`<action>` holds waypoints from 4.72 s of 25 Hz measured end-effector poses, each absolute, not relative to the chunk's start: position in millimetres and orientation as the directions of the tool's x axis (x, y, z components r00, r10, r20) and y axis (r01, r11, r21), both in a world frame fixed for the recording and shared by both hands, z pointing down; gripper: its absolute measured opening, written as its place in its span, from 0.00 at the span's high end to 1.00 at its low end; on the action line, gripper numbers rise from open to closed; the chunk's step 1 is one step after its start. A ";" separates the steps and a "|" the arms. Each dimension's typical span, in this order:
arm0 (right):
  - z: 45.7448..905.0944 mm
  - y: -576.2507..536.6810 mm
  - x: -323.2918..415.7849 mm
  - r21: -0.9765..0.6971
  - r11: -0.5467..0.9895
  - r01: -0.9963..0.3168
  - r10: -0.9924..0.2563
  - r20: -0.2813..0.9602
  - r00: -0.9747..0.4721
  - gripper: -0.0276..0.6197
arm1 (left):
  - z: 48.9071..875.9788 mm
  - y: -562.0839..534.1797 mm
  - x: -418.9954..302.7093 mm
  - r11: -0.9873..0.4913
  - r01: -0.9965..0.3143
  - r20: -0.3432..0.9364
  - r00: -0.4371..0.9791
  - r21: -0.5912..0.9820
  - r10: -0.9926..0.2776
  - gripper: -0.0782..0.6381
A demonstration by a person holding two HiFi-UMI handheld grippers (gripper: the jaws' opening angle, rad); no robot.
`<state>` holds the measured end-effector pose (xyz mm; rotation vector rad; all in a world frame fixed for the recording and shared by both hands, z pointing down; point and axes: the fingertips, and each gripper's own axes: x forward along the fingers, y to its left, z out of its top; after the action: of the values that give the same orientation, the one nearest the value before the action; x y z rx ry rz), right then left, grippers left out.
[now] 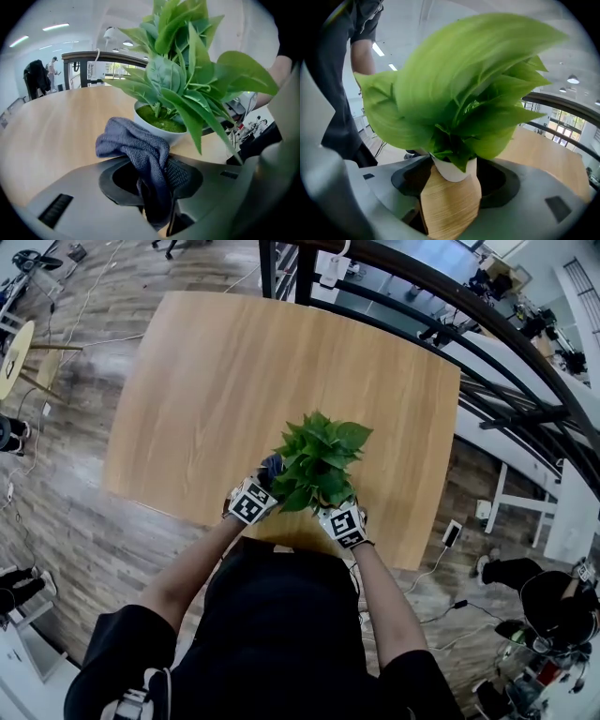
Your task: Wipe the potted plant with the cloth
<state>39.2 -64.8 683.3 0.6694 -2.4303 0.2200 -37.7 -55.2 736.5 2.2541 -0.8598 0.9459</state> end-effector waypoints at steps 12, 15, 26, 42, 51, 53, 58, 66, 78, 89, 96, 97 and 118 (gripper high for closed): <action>681.3 -62.8 31.8 0.016 0.816 -0.578 -0.472 0.595 -0.650 0.53 | 733.3 -28.0 -18.2 -0.716 -0.650 0.758 0.593 0.254 -0.270 0.69; 680.1 -54.8 26.3 0.005 0.834 -0.551 -0.447 0.591 -0.671 0.53 | 733.1 -41.9 -29.3 -0.701 -0.676 0.755 0.577 0.227 -0.312 0.69; 676.4 -64.7 38.0 -0.035 0.797 -0.603 -0.481 0.566 -0.669 0.52 | 731.4 -59.6 -55.2 -0.676 -0.710 0.753 0.550 0.196 -0.360 0.69; 674.1 -70.8 23.0 0.024 0.815 -0.579 -0.482 0.582 -0.655 0.53 | 737.1 -22.6 -22.3 -0.776 -0.588 0.752 0.612 0.226 -0.245 0.69; 669.5 -25.6 6.0 0.023 0.872 -0.488 -0.406 0.591 -0.697 0.53 | 728.1 -52.2 -40.7 -0.740 -0.649 0.732 0.589 0.176 -0.342 0.69; 673.7 -21.5 10.7 0.014 0.861 -0.508 -0.415 0.595 -0.688 0.53 | 726.8 -56.5 -46.3 -0.731 -0.662 0.727 0.584 0.168 -0.361 0.69; 682.3 -49.3 40.8 -0.020 0.776 -0.630 -0.499 0.592 -0.633 0.53 | 728.4 -63.5 -59.2 -0.696 -0.696 0.737 0.561 0.174 -0.377 0.69; 674.5 -81.4 26.4 0.016 0.801 -0.598 -0.495 0.578 -0.649 0.53 | 721.6 -79.0 -49.7 -0.685 -0.710 0.726 0.559 0.167 -0.402 0.69; 678.8 -78.9 23.7 0.008 0.766 -0.643 -0.527 0.579 -0.622 0.53 | 723.1 -43.9 -22.5 -0.722 -0.649 0.715 0.621 0.239 -0.321 0.69; 681.5 -23.1 12.3 -0.079 0.839 -0.538 -0.400 0.580 -0.709 0.53 | 725.5 -64.9 -41.8 -0.688 -0.690 0.719 0.594 0.225 -0.361 0.69; 687.6 -61.8 47.8 -0.016 0.744 -0.668 -0.527 0.600 -0.602 0.53 | 725.9 -72.2 -51.8 -0.672 -0.712 0.725 0.571 0.204 -0.385 0.69; 686.0 -66.4 46.1 0.011 0.763 -0.647 -0.524 0.598 -0.607 0.53 | 725.4 -73.4 -50.8 -0.675 -0.709 0.724 0.573 0.204 -0.383 0.69; 683.5 -52.2 25.7 -0.091 0.803 -0.588 -0.436 0.584 -0.685 0.53 | 724.0 -56.5 -26.6 -0.722 -0.661 0.727 0.597 0.207 -0.338 0.69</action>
<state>25.7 -52.2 683.5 0.7567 -2.4349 0.3670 -26.6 -56.5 724.0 2.3657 -0.7950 0.9405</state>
